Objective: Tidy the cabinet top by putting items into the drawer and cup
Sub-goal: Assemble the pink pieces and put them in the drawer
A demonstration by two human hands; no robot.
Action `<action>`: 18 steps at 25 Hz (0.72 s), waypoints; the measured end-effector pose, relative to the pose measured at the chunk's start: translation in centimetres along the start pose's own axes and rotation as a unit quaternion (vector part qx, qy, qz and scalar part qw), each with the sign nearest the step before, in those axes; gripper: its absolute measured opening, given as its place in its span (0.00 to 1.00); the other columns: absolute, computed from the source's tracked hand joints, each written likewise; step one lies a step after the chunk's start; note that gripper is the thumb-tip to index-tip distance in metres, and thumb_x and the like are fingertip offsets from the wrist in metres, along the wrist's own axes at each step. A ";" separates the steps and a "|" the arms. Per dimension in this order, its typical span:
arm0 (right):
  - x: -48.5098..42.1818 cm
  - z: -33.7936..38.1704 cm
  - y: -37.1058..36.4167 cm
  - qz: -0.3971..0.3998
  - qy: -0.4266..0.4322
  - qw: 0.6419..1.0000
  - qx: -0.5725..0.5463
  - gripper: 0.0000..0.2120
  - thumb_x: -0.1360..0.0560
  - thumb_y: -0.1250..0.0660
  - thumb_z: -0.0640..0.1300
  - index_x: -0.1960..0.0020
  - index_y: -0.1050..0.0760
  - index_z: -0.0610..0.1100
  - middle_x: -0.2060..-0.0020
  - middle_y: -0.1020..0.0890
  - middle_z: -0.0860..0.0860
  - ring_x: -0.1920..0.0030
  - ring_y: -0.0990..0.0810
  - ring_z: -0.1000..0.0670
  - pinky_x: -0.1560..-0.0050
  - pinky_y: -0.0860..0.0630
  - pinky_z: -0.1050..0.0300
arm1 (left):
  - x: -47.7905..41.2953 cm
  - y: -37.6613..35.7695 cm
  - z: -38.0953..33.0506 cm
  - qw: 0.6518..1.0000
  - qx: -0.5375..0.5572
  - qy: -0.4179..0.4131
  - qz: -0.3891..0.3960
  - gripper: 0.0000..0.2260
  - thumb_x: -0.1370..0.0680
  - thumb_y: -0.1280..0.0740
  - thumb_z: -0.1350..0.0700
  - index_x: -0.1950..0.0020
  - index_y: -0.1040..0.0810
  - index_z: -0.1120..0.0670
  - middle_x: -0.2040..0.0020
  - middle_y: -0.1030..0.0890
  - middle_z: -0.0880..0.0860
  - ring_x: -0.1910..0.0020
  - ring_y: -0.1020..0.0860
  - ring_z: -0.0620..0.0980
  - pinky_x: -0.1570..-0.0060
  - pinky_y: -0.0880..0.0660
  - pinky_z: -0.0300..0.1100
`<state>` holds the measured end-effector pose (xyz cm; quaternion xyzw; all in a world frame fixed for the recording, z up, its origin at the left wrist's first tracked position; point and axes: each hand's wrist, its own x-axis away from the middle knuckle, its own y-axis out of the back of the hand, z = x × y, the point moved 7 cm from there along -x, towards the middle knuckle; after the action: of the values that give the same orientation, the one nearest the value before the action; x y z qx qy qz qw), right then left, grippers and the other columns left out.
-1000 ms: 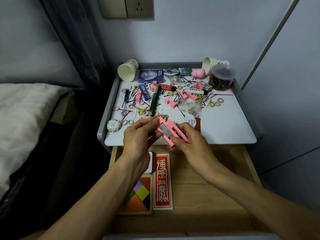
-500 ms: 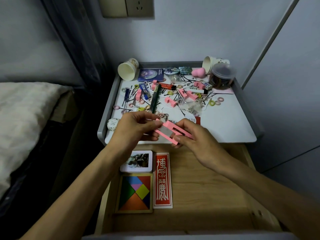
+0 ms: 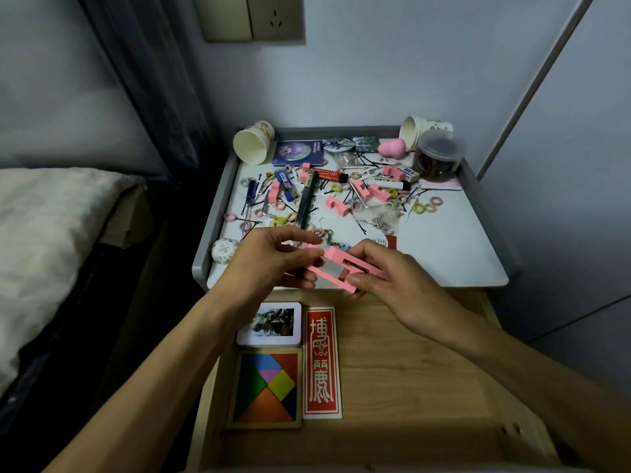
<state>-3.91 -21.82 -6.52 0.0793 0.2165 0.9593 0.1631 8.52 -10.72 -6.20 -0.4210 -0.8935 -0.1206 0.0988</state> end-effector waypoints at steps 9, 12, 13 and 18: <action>-0.1 -0.2 0.9 -0.040 0.004 0.998 0.040 0.10 0.20 0.37 0.45 0.40 0.23 0.47 0.53 0.17 0.55 0.53 0.19 0.60 0.54 0.22 0.65 | -0.1 -0.4 -0.1 1.000 0.000 -0.015 -0.014 0.06 0.25 0.30 0.66 0.48 0.19 0.64 0.60 0.15 0.61 0.72 0.21 0.49 0.69 0.20 0.39; 0.0 0.0 0.8 -0.054 0.016 0.996 0.075 0.11 0.20 0.38 0.47 0.39 0.23 0.51 0.55 0.18 0.57 0.54 0.20 0.62 0.57 0.25 0.69 | 0.2 -1.3 -0.2 1.000 0.005 -0.025 0.008 0.07 0.25 0.30 0.65 0.48 0.18 0.62 0.59 0.15 0.62 0.71 0.21 0.49 0.68 0.20 0.39; 0.0 0.0 0.5 -0.049 0.017 0.995 0.082 0.12 0.20 0.38 0.47 0.38 0.23 0.51 0.55 0.17 0.57 0.54 0.20 0.62 0.57 0.24 0.66 | 0.3 -1.5 -0.1 1.000 0.005 -0.025 0.016 0.07 0.25 0.30 0.65 0.48 0.18 0.61 0.59 0.15 0.62 0.71 0.21 0.49 0.67 0.20 0.39; -0.2 0.6 -0.1 -0.025 0.047 0.987 0.149 0.15 0.19 0.40 0.48 0.34 0.27 0.49 0.51 0.18 0.54 0.52 0.20 0.58 0.53 0.24 0.59 | 0.3 -1.4 0.6 0.999 0.030 -0.006 0.020 0.07 0.25 0.30 0.65 0.48 0.18 0.62 0.58 0.15 0.62 0.71 0.20 0.49 0.66 0.20 0.40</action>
<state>-3.58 -21.52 -6.07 0.0525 0.3666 0.9144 0.1635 7.18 -11.25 -6.86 -0.4361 -0.8889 -0.0893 0.1083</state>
